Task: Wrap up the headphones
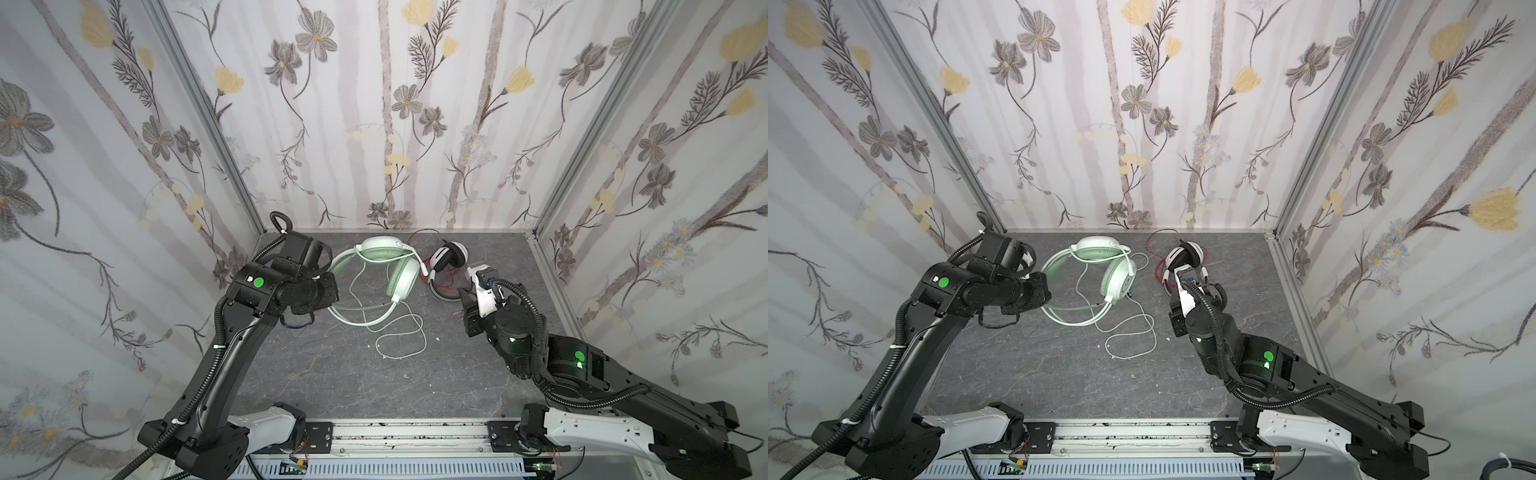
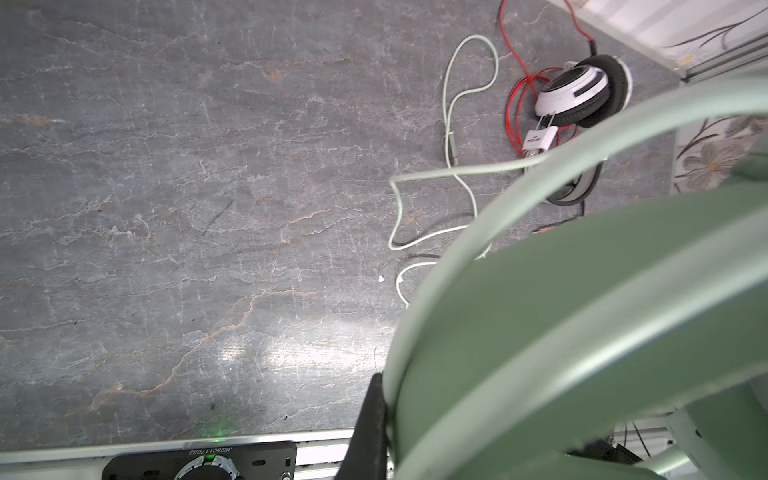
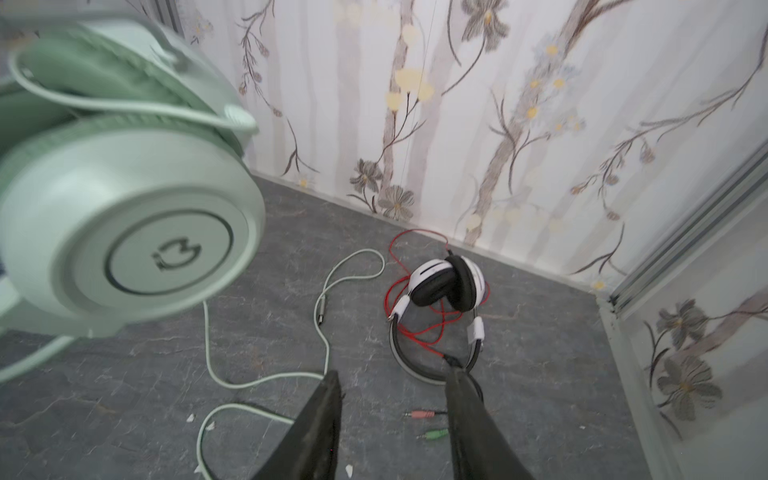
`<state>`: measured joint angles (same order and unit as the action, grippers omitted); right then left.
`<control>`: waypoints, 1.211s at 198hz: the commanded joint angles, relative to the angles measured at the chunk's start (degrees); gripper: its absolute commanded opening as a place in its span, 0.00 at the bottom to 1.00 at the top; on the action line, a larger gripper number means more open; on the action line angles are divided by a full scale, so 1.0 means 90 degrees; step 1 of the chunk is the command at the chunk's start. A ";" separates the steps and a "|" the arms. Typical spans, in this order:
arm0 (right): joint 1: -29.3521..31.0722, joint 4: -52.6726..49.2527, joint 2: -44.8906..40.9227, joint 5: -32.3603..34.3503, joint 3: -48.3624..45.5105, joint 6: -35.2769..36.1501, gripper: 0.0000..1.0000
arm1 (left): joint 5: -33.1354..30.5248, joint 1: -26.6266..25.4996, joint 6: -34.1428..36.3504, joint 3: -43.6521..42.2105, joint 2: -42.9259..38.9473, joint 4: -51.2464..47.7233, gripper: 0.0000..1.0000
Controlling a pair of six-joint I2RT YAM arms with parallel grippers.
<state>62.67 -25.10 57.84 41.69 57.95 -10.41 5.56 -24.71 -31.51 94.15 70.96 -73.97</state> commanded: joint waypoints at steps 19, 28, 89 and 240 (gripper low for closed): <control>-0.1204 0.0776 -0.0273 -0.3839 -0.1292 -0.1003 0.55 | 0.0752 -0.0008 -0.0037 0.0621 0.0114 0.0207 0.00; -0.1338 0.1142 -0.0169 -0.4632 -0.1565 -0.0949 0.60 | 0.0958 -0.0008 -0.0038 0.0728 0.0111 0.0278 0.00; -0.1455 0.2689 0.1648 -0.6369 -0.1792 -0.0614 0.71 | 0.1726 -0.0001 -0.0197 0.1585 0.0372 0.0173 0.00; -0.1642 0.2479 0.5094 -0.6673 0.0730 0.0614 0.70 | 0.2441 0.0010 -0.0420 0.2762 0.0906 0.0126 0.00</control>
<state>47.97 -5.39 102.74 -16.58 63.59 -5.54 23.83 -24.73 -33.47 116.55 78.32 -75.72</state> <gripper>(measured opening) 0.701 0.070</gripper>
